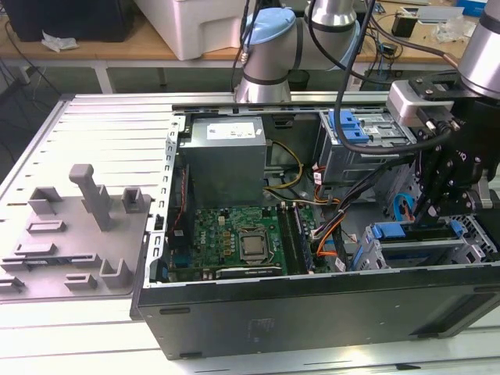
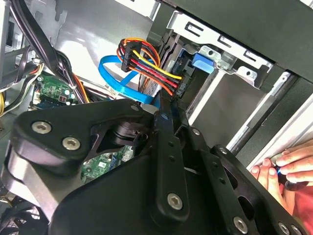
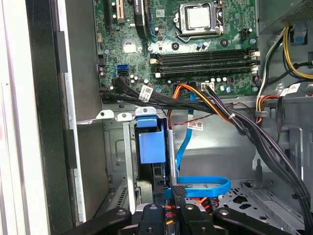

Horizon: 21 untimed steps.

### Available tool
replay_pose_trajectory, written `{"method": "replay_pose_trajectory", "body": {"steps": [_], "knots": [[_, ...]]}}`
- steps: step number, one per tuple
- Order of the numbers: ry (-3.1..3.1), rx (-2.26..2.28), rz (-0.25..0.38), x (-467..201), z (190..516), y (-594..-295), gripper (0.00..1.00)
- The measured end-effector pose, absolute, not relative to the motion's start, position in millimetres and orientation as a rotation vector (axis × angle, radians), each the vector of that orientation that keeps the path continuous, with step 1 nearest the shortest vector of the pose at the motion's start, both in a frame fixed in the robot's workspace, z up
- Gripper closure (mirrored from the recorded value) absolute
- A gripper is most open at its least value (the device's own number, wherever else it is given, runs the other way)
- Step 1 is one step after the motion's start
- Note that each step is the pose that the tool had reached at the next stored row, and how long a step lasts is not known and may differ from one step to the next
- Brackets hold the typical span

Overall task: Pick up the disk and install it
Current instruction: 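Insert the second disk wire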

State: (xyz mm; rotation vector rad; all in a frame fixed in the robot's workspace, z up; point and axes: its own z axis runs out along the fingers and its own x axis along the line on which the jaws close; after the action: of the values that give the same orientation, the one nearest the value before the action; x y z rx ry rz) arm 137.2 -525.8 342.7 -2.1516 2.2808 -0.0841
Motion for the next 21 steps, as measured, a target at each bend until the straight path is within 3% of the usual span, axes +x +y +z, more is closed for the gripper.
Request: {"method": "replay_pose_trajectory", "body": {"steps": [21], "knots": [[2.281,-2.152,-0.085,135.4,362.9,-525.3,0.79]]}}
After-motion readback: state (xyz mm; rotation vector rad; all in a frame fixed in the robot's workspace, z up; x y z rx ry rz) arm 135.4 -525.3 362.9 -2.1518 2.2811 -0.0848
